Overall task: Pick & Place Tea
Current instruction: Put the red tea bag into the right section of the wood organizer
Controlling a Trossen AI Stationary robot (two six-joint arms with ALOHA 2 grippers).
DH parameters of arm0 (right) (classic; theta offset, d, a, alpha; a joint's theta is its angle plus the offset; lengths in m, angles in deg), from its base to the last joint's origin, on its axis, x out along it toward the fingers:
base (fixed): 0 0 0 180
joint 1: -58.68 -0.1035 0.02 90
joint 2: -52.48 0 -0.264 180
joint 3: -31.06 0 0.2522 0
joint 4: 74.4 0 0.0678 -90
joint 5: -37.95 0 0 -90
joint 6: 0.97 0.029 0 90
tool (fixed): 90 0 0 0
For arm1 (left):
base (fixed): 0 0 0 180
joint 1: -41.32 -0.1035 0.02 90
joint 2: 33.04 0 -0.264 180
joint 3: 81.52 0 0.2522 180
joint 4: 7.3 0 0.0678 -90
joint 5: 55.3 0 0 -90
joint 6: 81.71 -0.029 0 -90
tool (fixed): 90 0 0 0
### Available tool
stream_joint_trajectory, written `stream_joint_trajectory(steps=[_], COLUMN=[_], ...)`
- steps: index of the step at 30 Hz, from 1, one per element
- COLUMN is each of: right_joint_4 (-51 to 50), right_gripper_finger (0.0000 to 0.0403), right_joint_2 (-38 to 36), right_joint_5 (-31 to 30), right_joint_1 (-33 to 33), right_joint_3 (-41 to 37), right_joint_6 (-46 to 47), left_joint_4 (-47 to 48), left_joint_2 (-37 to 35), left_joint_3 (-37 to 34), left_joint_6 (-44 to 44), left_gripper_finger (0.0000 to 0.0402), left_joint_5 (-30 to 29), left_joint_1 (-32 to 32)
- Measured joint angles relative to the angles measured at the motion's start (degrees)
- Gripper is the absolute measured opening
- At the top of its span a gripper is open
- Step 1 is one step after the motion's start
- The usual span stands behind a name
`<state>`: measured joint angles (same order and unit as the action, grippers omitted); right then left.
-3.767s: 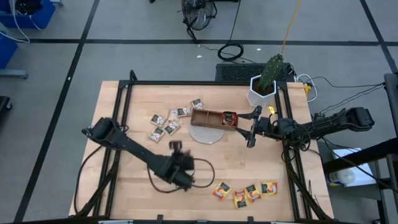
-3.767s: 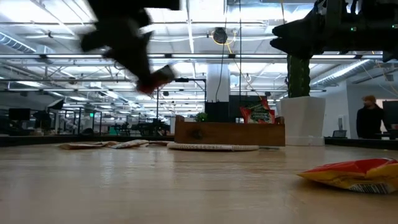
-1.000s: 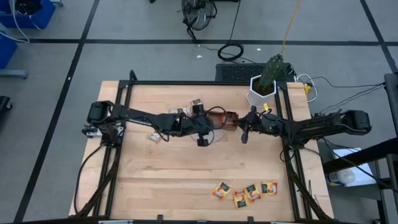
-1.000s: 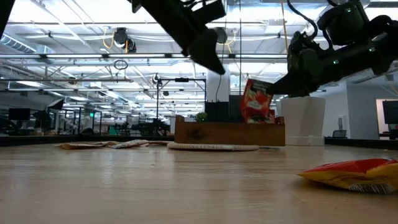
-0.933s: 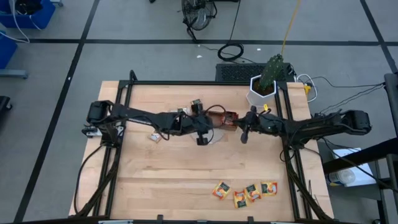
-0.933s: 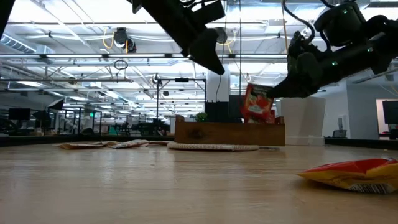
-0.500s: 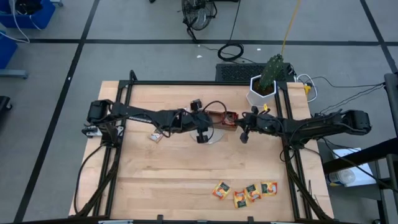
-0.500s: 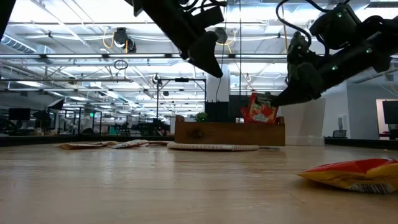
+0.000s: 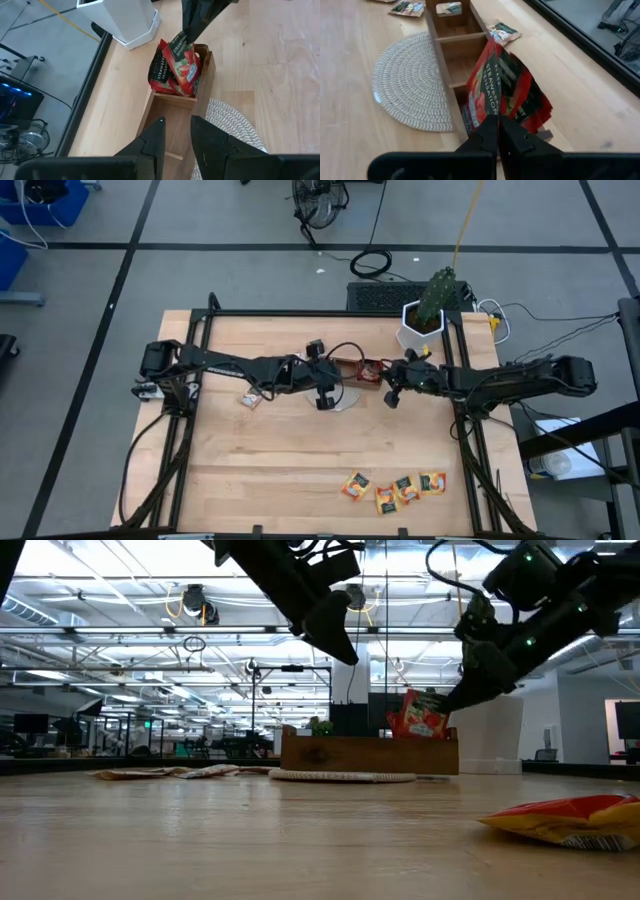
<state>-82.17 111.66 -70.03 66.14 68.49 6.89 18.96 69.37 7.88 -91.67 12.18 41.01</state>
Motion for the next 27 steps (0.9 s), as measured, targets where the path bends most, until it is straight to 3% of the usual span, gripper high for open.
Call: stream_joint_trajectory(steps=[10,16,27], right_joint_4=[-17.47,-18.39,-17.86], right_gripper_finger=[0.0000,0.0000,0.0000], right_joint_2=[3.37,9.22,14.81], right_joint_5=[0.16,3.15,1.14], right_joint_1=[-1.20,-1.20,-1.20], right_joint_3=[10.22,13.03,15.40], right_joint_6=[0.46,0.46,0.06], left_joint_4=[-0.13,-0.11,-0.01], left_joint_2=[0.00,0.00,0.00], left_joint_3=[0.00,0.00,0.00], left_joint_6=[-0.25,-0.18,0.75], left_gripper_finger=[0.0097,0.0097,0.0097], left_joint_5=[-0.01,-0.01,0.02], left_joint_1=[-0.01,0.02,0.01])
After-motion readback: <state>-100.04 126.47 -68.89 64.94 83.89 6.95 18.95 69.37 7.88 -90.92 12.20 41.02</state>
